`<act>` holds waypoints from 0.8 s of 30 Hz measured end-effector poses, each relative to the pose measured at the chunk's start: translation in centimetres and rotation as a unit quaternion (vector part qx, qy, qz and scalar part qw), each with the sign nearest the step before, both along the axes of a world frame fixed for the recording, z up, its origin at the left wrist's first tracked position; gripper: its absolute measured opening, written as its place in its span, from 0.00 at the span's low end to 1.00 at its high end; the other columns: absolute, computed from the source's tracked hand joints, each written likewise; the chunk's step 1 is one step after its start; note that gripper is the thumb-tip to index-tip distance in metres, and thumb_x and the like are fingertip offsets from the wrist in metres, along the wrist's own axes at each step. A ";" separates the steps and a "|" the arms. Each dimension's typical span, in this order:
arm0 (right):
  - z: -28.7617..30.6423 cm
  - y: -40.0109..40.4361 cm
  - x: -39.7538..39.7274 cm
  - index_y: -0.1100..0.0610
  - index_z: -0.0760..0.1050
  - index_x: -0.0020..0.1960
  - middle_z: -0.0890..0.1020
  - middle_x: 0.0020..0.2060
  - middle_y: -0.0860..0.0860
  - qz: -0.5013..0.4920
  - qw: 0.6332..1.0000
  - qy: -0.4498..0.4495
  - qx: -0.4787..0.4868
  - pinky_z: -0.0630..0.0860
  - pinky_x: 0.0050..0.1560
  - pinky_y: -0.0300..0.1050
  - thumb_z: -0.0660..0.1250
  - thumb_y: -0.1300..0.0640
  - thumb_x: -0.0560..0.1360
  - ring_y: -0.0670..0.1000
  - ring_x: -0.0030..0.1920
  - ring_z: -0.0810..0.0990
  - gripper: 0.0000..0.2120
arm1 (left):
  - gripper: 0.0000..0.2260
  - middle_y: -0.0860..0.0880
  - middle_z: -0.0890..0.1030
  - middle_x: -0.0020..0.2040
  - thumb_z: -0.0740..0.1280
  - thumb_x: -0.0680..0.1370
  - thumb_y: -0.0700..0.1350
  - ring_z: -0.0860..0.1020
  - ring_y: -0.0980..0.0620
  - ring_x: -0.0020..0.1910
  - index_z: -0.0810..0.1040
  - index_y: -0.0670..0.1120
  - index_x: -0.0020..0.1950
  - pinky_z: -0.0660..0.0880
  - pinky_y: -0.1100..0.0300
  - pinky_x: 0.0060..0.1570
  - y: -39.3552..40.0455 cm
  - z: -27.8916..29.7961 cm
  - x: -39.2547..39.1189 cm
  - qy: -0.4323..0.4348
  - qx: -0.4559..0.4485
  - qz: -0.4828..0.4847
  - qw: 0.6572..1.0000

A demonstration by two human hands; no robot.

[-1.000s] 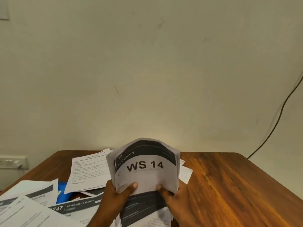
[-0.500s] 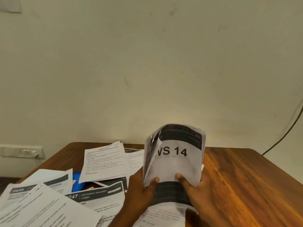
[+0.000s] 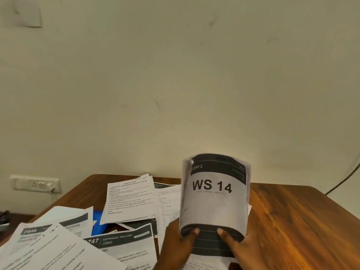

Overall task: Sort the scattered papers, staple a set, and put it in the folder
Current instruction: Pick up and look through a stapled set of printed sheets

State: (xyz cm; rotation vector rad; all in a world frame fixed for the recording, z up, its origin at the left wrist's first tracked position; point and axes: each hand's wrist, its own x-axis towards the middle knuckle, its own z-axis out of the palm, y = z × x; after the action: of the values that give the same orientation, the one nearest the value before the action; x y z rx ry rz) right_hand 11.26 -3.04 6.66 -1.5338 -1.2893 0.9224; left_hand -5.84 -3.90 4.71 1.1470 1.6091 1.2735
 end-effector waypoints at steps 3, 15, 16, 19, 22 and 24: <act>-2.5 1.4 1.2 0.56 0.65 0.76 0.77 0.70 0.58 0.010 1.000 0.009 -0.013 0.71 0.74 0.58 0.83 0.38 0.61 0.62 0.68 0.77 0.51 | 0.24 0.50 0.75 0.66 0.74 0.78 0.51 0.75 0.48 0.67 0.67 0.51 0.70 0.71 0.49 0.73 0.5 -0.7 0.5 -0.006 0.007 0.000 1.000; 0.7 1.4 0.8 0.59 0.72 0.68 0.81 0.61 0.58 0.028 0.999 0.038 0.008 0.75 0.69 0.45 0.81 0.53 0.69 0.59 0.59 0.80 0.32 | 0.36 0.50 0.63 0.81 0.71 0.80 0.55 0.65 0.46 0.79 0.56 0.52 0.82 0.62 0.49 0.80 2.0 -2.6 0.5 0.061 -0.021 -0.090 0.994; 0.8 1.8 1.0 0.59 0.73 0.68 0.81 0.62 0.58 0.026 0.998 0.063 0.010 0.76 0.69 0.49 0.78 0.57 0.74 0.59 0.58 0.79 0.26 | 0.37 0.50 0.63 0.82 0.72 0.79 0.54 0.65 0.46 0.79 0.55 0.52 0.82 0.61 0.49 0.80 2.0 -2.8 0.5 0.054 -0.025 -0.091 0.994; 0.4 2.8 2.5 0.58 0.76 0.66 0.82 0.62 0.59 0.027 0.997 0.075 0.019 0.79 0.56 0.52 0.73 0.57 0.78 0.55 0.53 0.80 0.18 | 0.40 0.51 0.63 0.81 0.75 0.77 0.53 0.64 0.46 0.79 0.55 0.51 0.82 0.61 0.50 0.80 2.1 -3.0 0.3 0.037 -0.051 -0.103 0.993; 0.4 4.8 4.2 0.64 0.79 0.64 0.84 0.57 0.58 0.026 0.995 0.095 0.006 0.77 0.43 0.46 0.69 0.59 0.81 0.56 0.49 0.83 0.14 | 0.35 0.55 0.75 0.69 0.78 0.75 0.46 0.75 0.56 0.67 0.64 0.50 0.77 0.73 0.64 0.69 2.3 -2.3 -0.3 0.012 -0.094 -0.137 0.986; 0.3 6.3 4.4 0.65 0.78 0.64 0.84 0.54 0.58 0.016 0.996 0.088 -0.029 0.78 0.48 0.51 0.68 0.59 0.82 0.60 0.50 0.83 0.13 | 0.26 0.64 0.74 0.55 0.76 0.77 0.43 0.77 0.69 0.52 0.68 0.54 0.70 0.74 0.77 0.52 1.8 -0.7 -1.0 0.020 -0.085 -0.169 0.982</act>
State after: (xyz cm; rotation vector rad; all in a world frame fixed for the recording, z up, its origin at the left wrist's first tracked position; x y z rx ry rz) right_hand 15.64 3.26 6.95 -1.4450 -1.1719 1.0992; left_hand -6.81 -2.12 4.00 1.2780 1.4451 0.8830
